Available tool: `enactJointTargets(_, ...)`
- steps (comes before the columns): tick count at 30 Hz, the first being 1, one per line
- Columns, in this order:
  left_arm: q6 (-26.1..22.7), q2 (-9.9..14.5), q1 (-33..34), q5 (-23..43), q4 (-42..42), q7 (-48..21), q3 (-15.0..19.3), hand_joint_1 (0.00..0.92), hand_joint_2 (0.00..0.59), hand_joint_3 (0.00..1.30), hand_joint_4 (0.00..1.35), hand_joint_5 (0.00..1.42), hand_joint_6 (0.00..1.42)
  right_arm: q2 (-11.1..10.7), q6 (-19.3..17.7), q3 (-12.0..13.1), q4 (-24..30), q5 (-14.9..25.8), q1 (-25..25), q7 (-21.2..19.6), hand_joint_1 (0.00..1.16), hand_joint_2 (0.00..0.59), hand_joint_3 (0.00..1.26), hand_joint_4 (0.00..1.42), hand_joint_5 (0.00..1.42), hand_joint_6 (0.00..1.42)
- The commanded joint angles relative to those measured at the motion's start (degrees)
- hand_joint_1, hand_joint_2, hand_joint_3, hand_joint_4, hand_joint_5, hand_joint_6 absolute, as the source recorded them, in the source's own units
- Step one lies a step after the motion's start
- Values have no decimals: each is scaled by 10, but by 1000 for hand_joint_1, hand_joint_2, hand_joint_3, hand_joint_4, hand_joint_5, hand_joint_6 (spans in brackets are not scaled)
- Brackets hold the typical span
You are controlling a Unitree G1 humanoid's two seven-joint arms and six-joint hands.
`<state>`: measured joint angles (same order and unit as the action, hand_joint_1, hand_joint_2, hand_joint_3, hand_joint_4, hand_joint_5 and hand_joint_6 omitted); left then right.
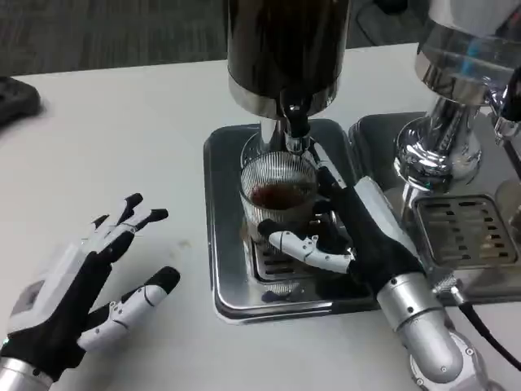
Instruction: Grasp the cup under the faucet to collect the drink, then remove the cup.
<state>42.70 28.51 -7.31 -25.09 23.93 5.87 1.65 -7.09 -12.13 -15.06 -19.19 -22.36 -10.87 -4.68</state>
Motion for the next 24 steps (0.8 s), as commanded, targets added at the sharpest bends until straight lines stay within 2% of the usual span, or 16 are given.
enactJointTargets(1, -6, 4, -7, 2, 4, 5, -2, 0, 195, 197, 0, 48, 0, 8, -22, -3, -20, 7, -13, -2, 656, 187, 0, 124, 250, 355)
enactJointTargets(7, -8, 3, -10, 1, 2, 9, 0, 0, 196, 205, 0, 48, 0, 14, -36, -3, -36, 8, -18, -9, 680, 187, 12, 153, 299, 407)
enactJointTargets(24, -10, 5, -18, 3, -10, 11, 1, 0, 196, 234, 0, 48, 0, 22, -53, 2, -53, 5, -20, -41, 815, 172, 223, 302, 509, 662)
